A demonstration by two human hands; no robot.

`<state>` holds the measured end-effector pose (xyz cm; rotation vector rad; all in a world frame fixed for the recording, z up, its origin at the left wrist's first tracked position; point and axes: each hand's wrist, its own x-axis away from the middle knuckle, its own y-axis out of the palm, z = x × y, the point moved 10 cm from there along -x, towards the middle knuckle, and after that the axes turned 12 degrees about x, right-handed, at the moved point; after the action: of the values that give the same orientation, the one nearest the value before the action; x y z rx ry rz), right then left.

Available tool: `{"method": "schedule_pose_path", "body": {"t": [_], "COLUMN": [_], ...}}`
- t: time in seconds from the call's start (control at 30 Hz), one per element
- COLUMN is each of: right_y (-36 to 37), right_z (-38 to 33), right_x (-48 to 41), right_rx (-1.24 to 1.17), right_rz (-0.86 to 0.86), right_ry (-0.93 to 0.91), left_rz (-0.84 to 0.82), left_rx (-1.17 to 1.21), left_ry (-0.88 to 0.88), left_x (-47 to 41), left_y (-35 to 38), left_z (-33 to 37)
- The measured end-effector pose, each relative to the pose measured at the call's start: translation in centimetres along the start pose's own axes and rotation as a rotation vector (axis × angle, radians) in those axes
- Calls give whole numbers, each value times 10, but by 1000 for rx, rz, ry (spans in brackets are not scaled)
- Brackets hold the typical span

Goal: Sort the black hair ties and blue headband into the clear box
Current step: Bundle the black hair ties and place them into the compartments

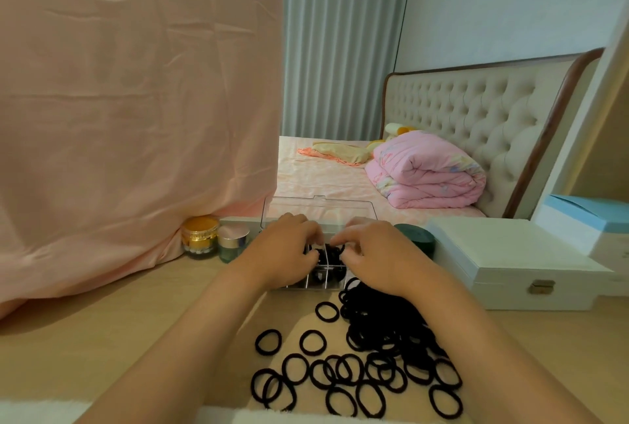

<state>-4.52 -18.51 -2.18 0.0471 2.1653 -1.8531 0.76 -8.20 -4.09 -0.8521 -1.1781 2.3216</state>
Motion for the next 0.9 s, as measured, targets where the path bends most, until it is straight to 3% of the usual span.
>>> {"method": "schedule_pose_path", "body": {"t": [0.07,0.27,0.43,0.53,0.73,0.9], "right_y": [9,50,69,74,73,17], "right_z": [-12,-40,-53,-51,-44,-25], "right_x": [12,41,60,57,42,41], "right_rx": [-17,45,76,82,73,-28], "right_rz": [-107,-444,-568,-567,-398,-272], "right_ry": [-34,-114,-172,-169,-135,-64], "left_rz": [-74,-584,-714,-638,-435,-255], "left_rx": [-9,5,-53,-23,11,-14], "left_ry": [-56,-310,-413,-398,-236,-133], "left_x": [12,74,114,113,89,78], "left_y": [-4,17,28,28,31,16], "left_z": [3,4,-14,-20,-18,-9]}}
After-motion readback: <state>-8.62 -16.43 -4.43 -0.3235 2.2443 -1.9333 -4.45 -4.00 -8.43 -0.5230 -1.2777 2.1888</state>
